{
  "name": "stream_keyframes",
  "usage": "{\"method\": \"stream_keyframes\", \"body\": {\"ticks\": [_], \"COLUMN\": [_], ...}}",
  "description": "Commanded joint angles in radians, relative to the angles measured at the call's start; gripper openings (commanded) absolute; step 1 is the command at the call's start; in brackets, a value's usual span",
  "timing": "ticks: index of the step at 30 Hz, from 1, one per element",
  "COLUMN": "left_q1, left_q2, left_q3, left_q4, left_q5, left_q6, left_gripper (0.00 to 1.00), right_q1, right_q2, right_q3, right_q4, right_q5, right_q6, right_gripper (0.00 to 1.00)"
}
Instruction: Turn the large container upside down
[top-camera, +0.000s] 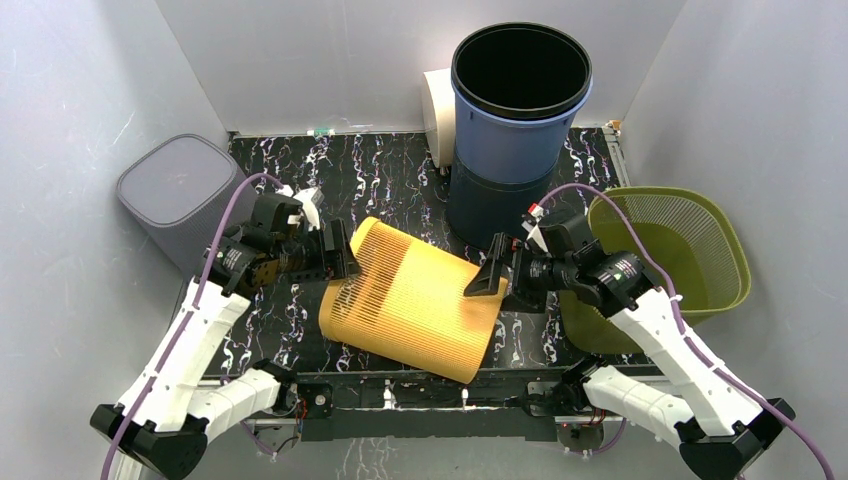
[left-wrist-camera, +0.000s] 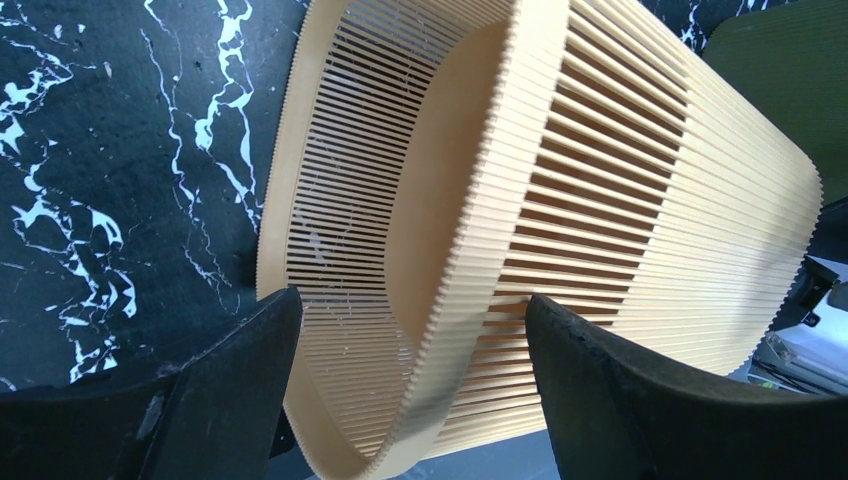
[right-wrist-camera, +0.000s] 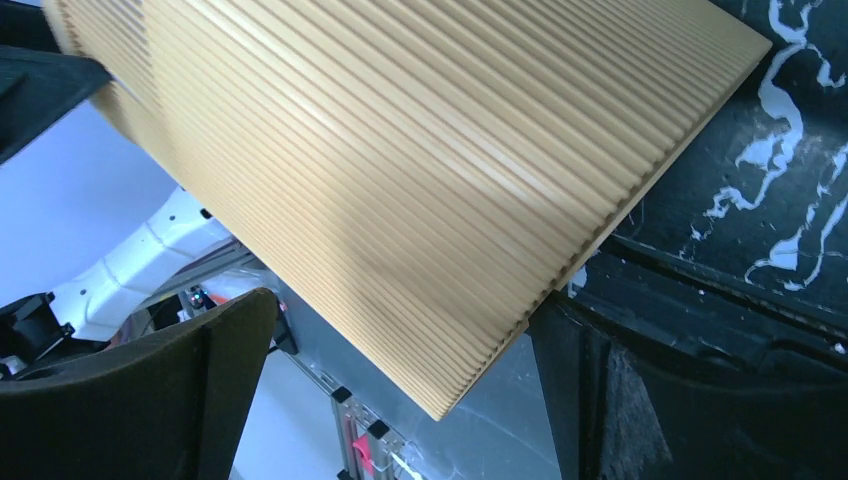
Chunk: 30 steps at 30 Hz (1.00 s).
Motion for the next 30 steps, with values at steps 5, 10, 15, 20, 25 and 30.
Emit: {"method": "stream_keyframes", "body": {"ticks": [5,10,15,20,25,30], "left_q1": [0.002,0.001,0.001,0.001,0.001,0.001], "left_q2": [0.001,0.034,0.068,0.112,0.148,0.2], "left_q3": [-0.069,-0.044,-0.033,-0.039,-0.089,-0.1], "left_q4": [0.036,0.049,0.108,0.201,0.34,0.469], "left_q5": [-0.005,-0.022,-0.005,0.067,0.158,0.215], "left_q6": [0.002,0.025,0.03,0.027,0.007,-0.028], "left_gripper": [0.82,0.83,0.83,0.84,0.84,0.84], "right_q1": [0.001,0.001,0.001,0.0,0.0,0.0], "right_q2": [0.012,-0.002,0.011,0.023,0.036,0.057], "right_q3": [0.064,0.106,0.166,0.205,0.26,0.312], "right_q4": [0.28,0.357,0.419,0.473,0.468,0.463], "right_q5": [-0.087,-0.098,-0.091,-0.093,-0.07,-0.057], "right_q6": [0.086,0.13,0.143,0.14,0.122,0.107], "right_gripper": [0.98,0.98,0.98,0.98,0.98,0.98]}}
